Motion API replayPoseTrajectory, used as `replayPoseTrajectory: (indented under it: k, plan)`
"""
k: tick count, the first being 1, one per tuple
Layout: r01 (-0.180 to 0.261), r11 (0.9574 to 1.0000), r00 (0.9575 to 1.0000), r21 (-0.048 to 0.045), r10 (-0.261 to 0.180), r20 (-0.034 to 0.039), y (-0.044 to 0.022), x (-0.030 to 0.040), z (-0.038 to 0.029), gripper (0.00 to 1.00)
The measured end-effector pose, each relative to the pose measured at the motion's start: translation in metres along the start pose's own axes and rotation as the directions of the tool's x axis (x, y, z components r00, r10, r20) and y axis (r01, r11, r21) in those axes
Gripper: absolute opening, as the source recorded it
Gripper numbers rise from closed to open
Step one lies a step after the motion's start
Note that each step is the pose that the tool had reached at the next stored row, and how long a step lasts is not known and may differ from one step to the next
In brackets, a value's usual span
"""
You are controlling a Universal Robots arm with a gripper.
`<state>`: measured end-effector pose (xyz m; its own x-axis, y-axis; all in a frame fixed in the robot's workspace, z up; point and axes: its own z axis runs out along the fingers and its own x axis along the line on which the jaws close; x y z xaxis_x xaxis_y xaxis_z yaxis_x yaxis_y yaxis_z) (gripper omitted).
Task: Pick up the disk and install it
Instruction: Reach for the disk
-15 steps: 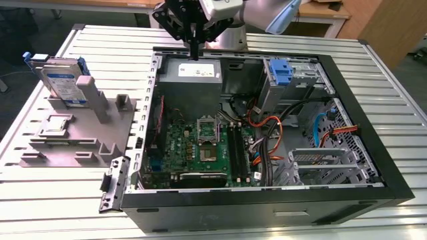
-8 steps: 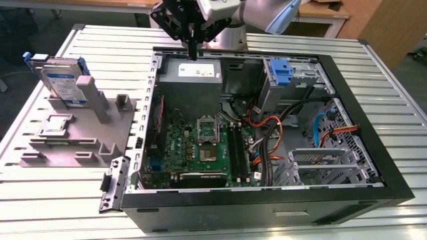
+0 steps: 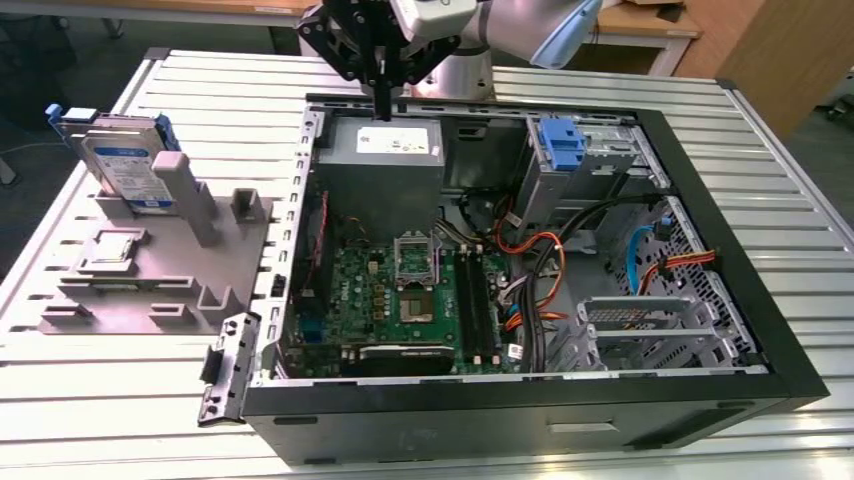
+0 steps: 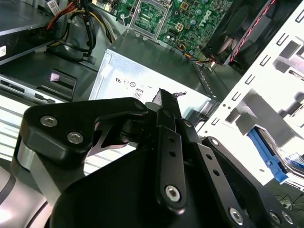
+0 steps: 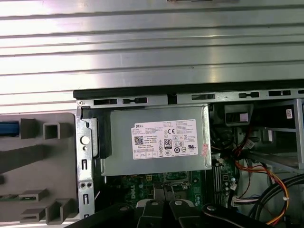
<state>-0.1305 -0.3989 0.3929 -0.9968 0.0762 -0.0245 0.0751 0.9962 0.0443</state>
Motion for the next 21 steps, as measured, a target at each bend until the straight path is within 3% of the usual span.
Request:
replayPoseTrajectory:
  k: [21]
  plan:
    - [0.000,1.0000,1.0000,0.0000,0.000,0.0000,-0.0005,0.0058,0.0003,0.10]
